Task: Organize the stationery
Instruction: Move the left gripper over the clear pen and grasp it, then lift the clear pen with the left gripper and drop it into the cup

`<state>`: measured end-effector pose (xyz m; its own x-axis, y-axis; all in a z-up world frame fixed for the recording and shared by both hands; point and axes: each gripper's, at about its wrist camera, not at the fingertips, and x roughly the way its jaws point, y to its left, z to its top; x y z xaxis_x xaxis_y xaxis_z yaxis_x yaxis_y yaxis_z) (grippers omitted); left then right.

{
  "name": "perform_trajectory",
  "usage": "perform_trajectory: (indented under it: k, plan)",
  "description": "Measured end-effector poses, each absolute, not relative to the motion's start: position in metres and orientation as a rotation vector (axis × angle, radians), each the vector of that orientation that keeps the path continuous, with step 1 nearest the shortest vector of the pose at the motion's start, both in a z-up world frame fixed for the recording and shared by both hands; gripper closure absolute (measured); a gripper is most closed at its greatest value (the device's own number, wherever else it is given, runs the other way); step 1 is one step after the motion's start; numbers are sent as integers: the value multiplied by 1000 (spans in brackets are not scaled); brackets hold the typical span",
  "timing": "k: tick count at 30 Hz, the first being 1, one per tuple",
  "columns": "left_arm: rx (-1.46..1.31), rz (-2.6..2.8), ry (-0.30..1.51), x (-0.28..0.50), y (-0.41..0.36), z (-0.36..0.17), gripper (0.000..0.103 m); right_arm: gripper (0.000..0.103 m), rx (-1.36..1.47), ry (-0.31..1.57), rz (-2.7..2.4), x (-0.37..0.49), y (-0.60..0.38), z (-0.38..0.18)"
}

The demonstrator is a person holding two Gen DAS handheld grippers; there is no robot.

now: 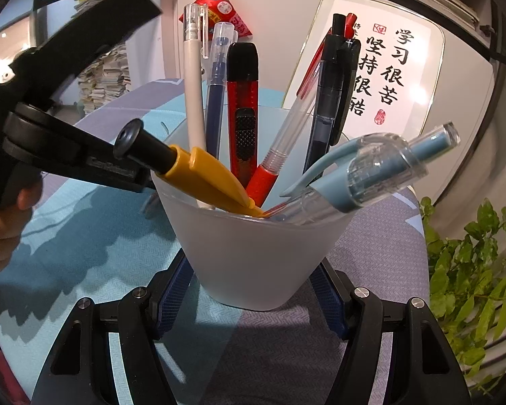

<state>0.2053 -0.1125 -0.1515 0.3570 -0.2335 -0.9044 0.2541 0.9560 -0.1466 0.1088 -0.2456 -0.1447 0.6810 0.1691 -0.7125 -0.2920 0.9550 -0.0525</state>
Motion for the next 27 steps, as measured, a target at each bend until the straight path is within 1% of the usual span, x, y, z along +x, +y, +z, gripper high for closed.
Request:
perform_trajectory:
  k: [3, 6, 12, 13, 15, 17, 18, 22, 27]
  plan:
    - [26, -338, 1154, 191, -100, -141, 95, 33, -165, 781, 261, 110, -247, -145]
    - [38, -361, 1195, 168, -83, -137, 95, 33, -167, 781, 261, 110, -247, -145]
    - [166, -372, 1246, 119, -59, -148, 95, 33, -172, 780, 258, 111, -248, -146]
    - [176, -375, 1248, 117, -55, -149, 93, 33, -173, 779, 258, 111, -248, -145]
    - [181, -370, 1228, 119, -54, -147, 85, 33, -171, 780, 259, 111, -248, -145]
    - [166, -344, 1183, 128, -58, -144, 67, 33, -172, 779, 258, 111, -247, -145]
    - [162, -339, 1161, 135, -62, -144, 65, 33, -174, 779, 257, 111, -247, -145]
    - [194, -295, 1113, 164, -78, -144, 64, 33, -173, 779, 257, 111, -247, -145]
    - [189, -270, 1161, 187, -82, -162, 63, 33, -172, 779, 258, 112, -246, -145]
